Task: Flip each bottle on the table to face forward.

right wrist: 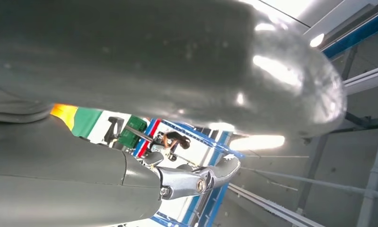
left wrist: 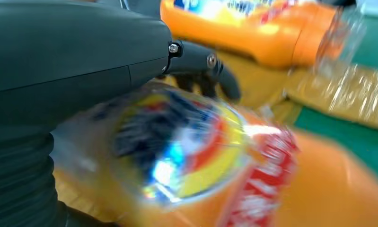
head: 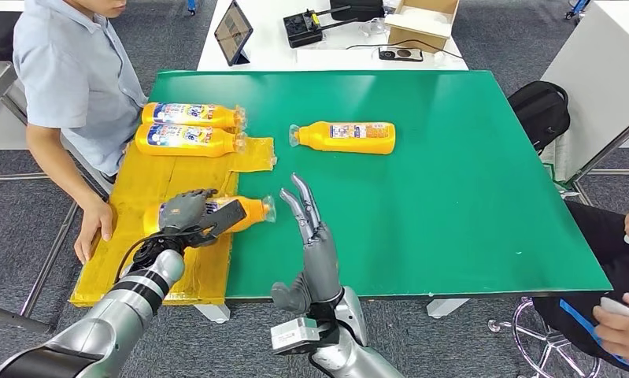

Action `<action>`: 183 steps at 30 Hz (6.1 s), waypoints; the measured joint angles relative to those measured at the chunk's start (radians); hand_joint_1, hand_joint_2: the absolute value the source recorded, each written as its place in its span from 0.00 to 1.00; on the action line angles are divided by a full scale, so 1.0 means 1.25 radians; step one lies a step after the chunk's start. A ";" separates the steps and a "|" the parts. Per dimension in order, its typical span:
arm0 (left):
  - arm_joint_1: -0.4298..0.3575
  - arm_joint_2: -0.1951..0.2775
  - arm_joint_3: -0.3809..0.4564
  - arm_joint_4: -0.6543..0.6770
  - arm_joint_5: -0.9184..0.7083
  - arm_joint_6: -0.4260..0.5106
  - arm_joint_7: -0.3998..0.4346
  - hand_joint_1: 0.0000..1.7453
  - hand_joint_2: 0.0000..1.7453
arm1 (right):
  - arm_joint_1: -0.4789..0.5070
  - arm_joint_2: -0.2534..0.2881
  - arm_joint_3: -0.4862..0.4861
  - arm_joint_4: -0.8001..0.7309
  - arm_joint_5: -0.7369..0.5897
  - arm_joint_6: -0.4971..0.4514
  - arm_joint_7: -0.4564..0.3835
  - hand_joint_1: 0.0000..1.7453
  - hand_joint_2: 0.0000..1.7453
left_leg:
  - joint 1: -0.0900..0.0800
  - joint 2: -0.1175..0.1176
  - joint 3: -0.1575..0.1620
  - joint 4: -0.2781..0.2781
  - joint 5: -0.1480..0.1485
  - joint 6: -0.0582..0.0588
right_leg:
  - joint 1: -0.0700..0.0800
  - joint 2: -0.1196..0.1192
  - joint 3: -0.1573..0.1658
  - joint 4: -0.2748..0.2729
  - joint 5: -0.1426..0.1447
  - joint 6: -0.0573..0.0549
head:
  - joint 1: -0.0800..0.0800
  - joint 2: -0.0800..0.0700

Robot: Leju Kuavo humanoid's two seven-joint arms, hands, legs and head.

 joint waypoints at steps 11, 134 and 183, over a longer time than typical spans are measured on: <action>0.007 0.001 0.006 -0.002 0.014 -0.065 -0.106 0.00 1.00 | -0.004 -0.011 0.010 0.000 -0.012 0.000 0.000 0.00 0.00 | 0.000 -0.001 0.000 0.000 0.000 0.000 | 0.000 -0.001 0.001 0.000 0.000 0.000 | 0.000 0.000; 0.561 -0.115 0.162 -0.911 0.837 0.005 -0.190 0.00 1.00 | -0.302 -0.172 -0.311 0.543 0.384 0.579 0.383 1.00 1.00 | 0.000 0.003 0.015 0.000 -0.002 0.000 | 0.001 0.003 0.012 -0.002 0.000 0.000 | 0.000 0.000; 0.547 -0.115 -0.183 -0.820 0.772 -0.071 -0.175 0.00 1.00 | -0.017 0.075 -0.199 0.170 0.099 0.359 0.003 1.00 1.00 | 0.000 0.000 -0.001 0.000 -0.001 0.000 | 0.000 0.000 0.000 -0.001 0.000 0.000 | 0.000 0.000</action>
